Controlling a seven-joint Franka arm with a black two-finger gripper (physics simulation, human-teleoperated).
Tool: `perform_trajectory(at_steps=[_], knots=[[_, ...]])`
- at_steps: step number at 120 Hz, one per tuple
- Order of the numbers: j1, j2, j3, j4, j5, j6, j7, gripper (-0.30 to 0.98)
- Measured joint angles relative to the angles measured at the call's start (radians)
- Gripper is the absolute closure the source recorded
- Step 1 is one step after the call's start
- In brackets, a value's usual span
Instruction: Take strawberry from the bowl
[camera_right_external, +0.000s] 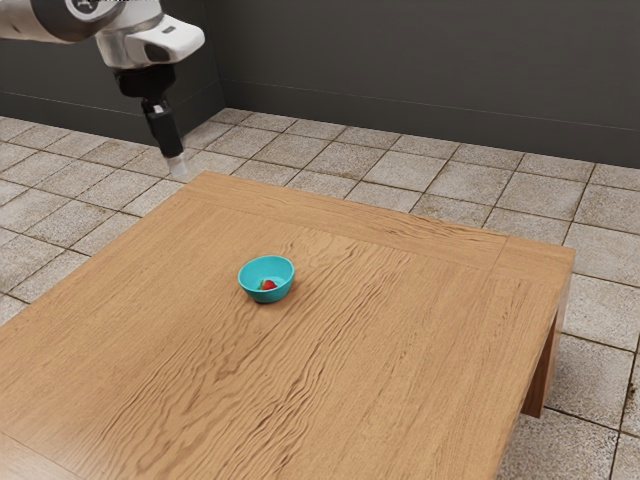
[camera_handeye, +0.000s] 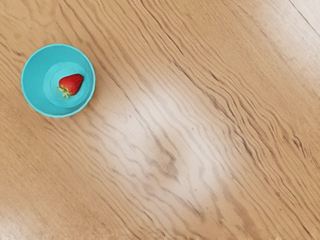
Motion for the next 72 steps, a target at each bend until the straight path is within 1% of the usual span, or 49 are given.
perform_trajectory(at_steps=[29,36,48,60,72], knots=[[0.016,0.002,-0.012,-0.011,0.005,-0.053,-0.150,0.01],[0.027,0.005,-0.013,-0.040,0.005,-0.058,-0.178,0.01],[0.024,0.046,-0.014,-0.060,0.009,-0.060,-0.217,0.00],[0.028,0.146,-0.012,-0.069,0.006,-0.004,-0.209,0.00],[0.067,0.203,-0.013,-0.145,0.003,0.108,-0.176,0.00]])
